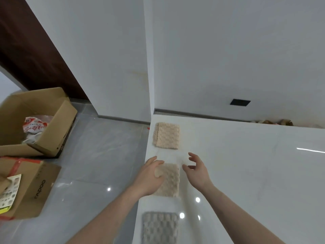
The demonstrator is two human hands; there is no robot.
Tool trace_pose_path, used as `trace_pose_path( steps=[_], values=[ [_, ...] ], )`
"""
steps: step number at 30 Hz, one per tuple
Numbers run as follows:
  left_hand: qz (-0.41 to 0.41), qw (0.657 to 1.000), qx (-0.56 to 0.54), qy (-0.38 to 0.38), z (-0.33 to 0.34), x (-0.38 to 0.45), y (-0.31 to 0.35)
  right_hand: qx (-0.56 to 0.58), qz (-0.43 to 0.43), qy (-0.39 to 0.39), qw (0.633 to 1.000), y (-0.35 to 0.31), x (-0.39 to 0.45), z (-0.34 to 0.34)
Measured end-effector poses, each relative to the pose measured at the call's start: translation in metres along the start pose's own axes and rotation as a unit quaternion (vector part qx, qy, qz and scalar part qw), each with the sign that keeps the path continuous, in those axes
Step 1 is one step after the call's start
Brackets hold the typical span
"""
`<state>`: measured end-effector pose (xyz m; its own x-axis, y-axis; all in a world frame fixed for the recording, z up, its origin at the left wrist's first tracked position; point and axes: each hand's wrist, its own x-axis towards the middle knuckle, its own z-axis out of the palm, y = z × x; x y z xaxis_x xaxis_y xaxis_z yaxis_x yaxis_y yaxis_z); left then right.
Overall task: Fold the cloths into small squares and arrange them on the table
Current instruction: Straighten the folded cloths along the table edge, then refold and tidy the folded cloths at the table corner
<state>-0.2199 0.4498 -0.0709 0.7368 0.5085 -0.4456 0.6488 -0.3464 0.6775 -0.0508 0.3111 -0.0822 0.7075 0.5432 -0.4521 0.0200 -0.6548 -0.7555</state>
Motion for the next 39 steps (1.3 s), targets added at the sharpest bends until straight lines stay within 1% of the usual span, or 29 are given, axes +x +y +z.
trace_pose_path(
  steps=[3,6,9,11,13,15,19,23,26,32,35,39],
  values=[
    [-0.004,1.0,-0.004,0.001,0.02,-0.065,-0.008,0.023,0.008,-0.003,1.0,0.02,-0.064,-0.013],
    [-0.041,0.999,0.022,-0.006,0.046,-0.119,-0.024,0.027,0.013,-0.025,0.999,0.044,-0.113,-0.027],
    [-0.066,0.994,0.072,-0.038,0.072,-0.157,-0.029,0.024,0.015,-0.05,0.998,0.068,-0.146,-0.046],
    [-0.07,0.991,0.094,-0.058,0.088,-0.172,-0.021,0.024,0.014,-0.069,0.997,0.083,-0.162,-0.063],
    [-0.071,0.991,0.098,-0.057,0.104,-0.177,-0.001,0.03,0.008,-0.084,0.996,0.098,-0.177,-0.086],
    [-0.067,0.992,0.101,-0.03,0.122,-0.176,0.029,0.036,-0.004,-0.091,0.995,0.115,-0.191,-0.116],
    [-0.021,0.995,0.1,0.01,0.174,-0.175,0.116,0.046,-0.023,-0.089,0.995,0.156,-0.22,-0.189],
    [0.046,0.995,0.088,0.005,0.235,-0.183,0.204,0.062,-0.026,-0.053,0.996,0.193,-0.241,-0.26],
    [0.082,0.992,0.093,-0.021,0.27,-0.191,0.246,0.085,-0.016,-0.027,0.996,0.212,-0.253,-0.301],
    [0.146,0.977,0.14,-0.071,0.297,-0.186,0.293,0.112,-0.017,0.033,0.993,0.239,-0.263,-0.367],
    [0.164,0.971,0.154,-0.087,0.302,-0.169,0.315,0.122,-0.004,0.071,0.99,0.253,-0.265,-0.395],
    [0.176,0.967,0.158,-0.098,0.327,-0.144,0.346,0.118,0.008,0.108,0.987,0.276,-0.27,-0.434]
  ],
)
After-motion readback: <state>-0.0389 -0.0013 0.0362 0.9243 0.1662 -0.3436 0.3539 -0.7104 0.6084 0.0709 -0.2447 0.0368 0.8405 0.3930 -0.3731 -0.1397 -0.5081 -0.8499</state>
